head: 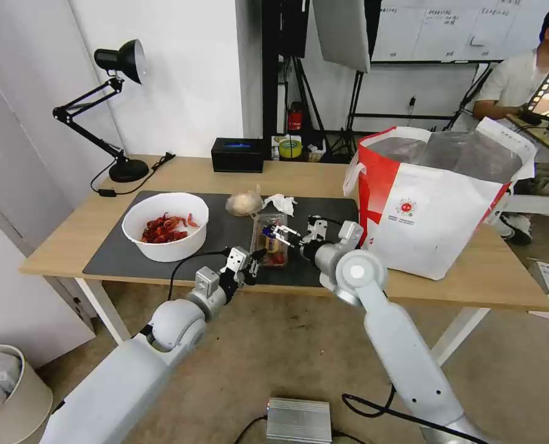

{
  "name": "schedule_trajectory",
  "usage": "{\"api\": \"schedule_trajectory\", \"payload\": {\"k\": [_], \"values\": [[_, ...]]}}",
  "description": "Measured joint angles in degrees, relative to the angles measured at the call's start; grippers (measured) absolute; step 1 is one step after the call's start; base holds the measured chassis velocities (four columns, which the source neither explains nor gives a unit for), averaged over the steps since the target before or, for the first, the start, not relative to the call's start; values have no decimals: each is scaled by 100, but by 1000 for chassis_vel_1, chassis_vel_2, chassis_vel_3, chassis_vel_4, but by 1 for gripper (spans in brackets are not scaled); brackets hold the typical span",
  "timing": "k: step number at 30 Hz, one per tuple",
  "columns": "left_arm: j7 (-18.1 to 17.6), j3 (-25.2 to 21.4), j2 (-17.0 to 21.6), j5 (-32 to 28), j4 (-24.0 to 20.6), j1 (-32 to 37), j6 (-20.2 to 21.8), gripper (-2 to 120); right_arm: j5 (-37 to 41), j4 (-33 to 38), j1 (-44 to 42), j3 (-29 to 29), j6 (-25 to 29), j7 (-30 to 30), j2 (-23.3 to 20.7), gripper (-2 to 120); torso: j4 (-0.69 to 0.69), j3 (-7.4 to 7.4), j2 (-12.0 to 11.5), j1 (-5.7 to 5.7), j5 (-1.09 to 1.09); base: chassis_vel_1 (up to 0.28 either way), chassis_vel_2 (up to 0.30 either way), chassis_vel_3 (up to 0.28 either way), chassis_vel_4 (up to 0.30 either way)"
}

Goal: Pick up the trash from the table and place it into the takeout bag.

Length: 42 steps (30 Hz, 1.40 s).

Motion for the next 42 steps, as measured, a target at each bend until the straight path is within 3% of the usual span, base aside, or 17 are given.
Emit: {"api": "schedule_trajectory", "payload": {"k": [9, 42], "values": [[2, 15, -9, -19, 12, -15, -16, 0, -230, -202, 58, -50, -10, 47, 239, 100, 0, 0, 0, 0, 0, 0, 0, 0, 0], [-7, -39, -16, -17, -19, 59, -75, 0, -306, -796, 459, -120, -114, -40, 443, 100, 0, 1, 0, 0, 0, 0, 0, 0, 0]]}}
